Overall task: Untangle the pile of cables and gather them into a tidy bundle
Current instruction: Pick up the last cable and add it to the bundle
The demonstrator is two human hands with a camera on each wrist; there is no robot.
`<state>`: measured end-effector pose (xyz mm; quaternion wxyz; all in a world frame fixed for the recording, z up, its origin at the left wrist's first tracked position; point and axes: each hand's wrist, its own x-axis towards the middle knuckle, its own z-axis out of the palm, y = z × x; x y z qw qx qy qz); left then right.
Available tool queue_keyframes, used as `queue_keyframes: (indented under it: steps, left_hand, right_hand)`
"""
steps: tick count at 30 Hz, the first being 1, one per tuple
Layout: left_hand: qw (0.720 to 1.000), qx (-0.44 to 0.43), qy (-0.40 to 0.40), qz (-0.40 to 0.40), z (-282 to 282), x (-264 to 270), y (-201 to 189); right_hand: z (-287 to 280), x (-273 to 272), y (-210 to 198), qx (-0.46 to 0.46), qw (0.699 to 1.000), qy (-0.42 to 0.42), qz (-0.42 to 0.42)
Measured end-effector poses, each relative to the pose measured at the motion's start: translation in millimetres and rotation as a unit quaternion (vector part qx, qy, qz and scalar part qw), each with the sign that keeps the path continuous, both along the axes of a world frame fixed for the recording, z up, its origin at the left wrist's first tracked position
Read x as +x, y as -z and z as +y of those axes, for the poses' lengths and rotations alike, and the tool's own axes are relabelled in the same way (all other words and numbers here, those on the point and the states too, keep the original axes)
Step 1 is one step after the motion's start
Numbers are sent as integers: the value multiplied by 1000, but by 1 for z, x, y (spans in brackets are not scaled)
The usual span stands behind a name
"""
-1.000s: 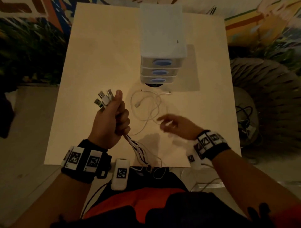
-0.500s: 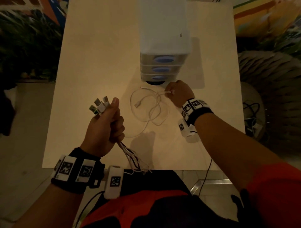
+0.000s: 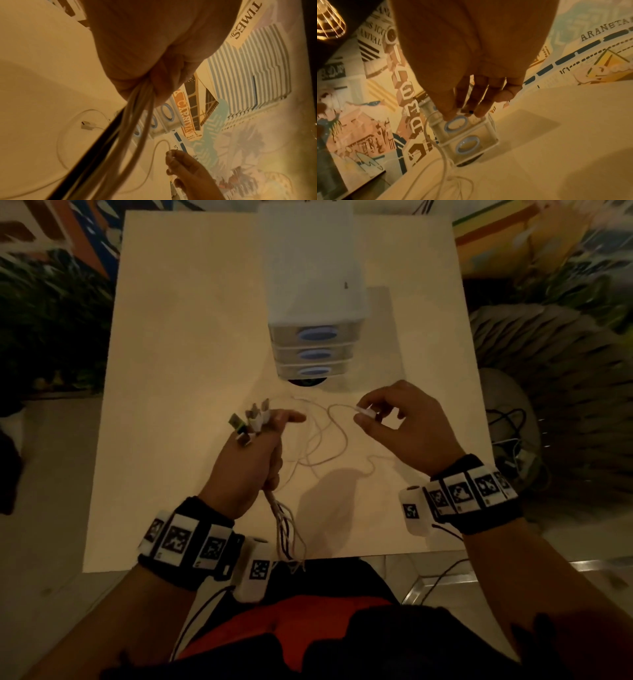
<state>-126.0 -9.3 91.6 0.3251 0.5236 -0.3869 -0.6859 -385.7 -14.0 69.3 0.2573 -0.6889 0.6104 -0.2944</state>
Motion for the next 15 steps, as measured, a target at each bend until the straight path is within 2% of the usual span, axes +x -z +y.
queue_keyframes:
  steps: [4,6,9,12,15]
  left_hand:
    - [989,-82,93,-81,0,-26,-13]
    - [979,-113,129,-109,-2,-36,-19]
    - [982,-128,99,-97,-8,-46,-29]
    - [992,-122,34,-28,-15,-48,-43]
    - [989,-147,12,-3,-24,-41,-51]
  right_hand:
    - [8,10,-46,-28,998,-58,-25]
    - [6,15,-60,-38,997,-60,-34]
    - [2,18,-67,-35,994,-40,-93]
    - [3,21,-58,75,985,-58,-146]
    - [11,24,-33,197,965,-123,-124]
